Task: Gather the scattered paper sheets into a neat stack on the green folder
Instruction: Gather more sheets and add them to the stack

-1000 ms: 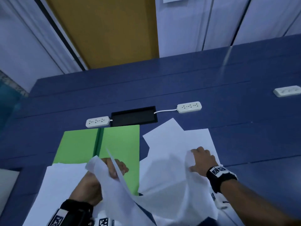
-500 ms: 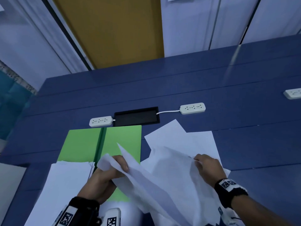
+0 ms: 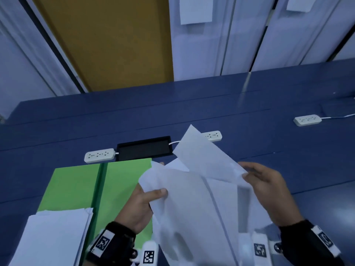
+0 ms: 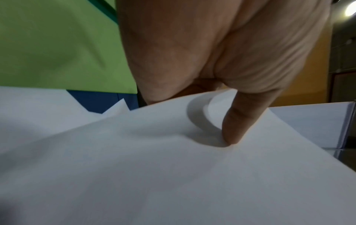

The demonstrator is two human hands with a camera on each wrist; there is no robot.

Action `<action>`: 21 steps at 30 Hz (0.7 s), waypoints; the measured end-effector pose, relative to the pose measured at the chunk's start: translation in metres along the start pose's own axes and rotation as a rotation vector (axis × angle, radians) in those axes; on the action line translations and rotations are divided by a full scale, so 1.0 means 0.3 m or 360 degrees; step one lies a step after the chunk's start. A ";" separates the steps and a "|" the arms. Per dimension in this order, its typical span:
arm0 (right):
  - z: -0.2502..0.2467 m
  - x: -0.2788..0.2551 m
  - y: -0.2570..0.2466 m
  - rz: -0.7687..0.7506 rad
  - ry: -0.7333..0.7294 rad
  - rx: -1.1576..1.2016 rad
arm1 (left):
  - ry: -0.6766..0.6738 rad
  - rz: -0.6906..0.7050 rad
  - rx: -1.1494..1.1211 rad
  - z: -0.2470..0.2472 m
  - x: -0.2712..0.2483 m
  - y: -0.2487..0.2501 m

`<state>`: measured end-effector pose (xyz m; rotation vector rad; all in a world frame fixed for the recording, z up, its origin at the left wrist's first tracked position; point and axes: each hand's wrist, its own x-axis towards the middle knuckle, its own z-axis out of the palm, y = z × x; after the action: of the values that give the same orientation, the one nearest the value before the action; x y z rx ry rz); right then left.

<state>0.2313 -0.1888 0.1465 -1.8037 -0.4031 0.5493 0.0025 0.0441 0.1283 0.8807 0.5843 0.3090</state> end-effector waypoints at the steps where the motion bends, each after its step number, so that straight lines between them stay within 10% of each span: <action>1: 0.019 -0.035 -0.022 -0.0002 0.0000 0.0162 | -0.0014 -0.0014 -0.0037 0.009 0.008 -0.009; 11: 0.115 -0.195 -0.030 0.0384 -0.0468 0.1030 | 0.0057 -0.0024 -0.0307 0.034 0.077 -0.026; 21: 0.057 -0.115 0.100 0.0231 -0.0377 0.0607 | 0.0057 0.0031 -0.0003 0.035 0.064 0.008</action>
<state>0.1930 -0.2021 0.1194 -1.4116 -0.3036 0.8842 0.0243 0.0482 0.1287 0.8806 0.6090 0.3433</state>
